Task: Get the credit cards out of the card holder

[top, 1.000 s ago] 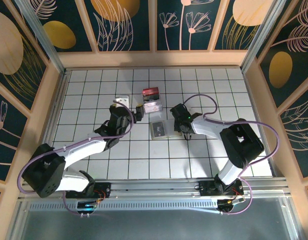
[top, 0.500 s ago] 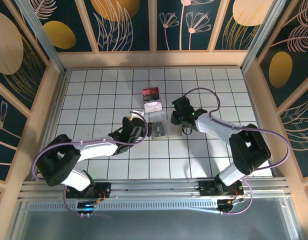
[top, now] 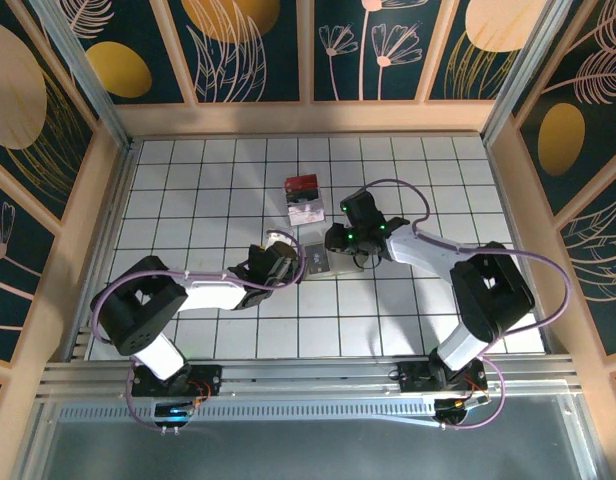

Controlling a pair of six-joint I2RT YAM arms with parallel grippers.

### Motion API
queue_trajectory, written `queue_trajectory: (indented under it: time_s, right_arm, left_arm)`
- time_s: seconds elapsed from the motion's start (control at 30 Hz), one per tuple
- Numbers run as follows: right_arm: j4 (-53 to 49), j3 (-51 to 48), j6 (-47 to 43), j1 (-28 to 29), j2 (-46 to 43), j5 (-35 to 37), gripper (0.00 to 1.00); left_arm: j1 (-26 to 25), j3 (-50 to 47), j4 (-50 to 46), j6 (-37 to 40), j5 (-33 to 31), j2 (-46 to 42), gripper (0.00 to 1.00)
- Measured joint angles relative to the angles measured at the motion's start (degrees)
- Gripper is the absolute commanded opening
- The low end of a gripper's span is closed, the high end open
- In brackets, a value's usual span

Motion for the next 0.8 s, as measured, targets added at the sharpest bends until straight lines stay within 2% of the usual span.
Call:
queue_trajectory:
  time_s: [0.3,0.8]
  right_arm:
    - [1.9,-0.8,0.2,-0.2,2.6,-3.9,0.23]
    - [2.9,-1.3,0.2,-0.3,7.1,-5.2,0.23]
  left_arm:
    - [0.0,0.0,0.0,-1.4,-0.1,1.4,0.99]
    - [0.0,0.0,-0.3,-2.3,-0.1,3.3,0.99]
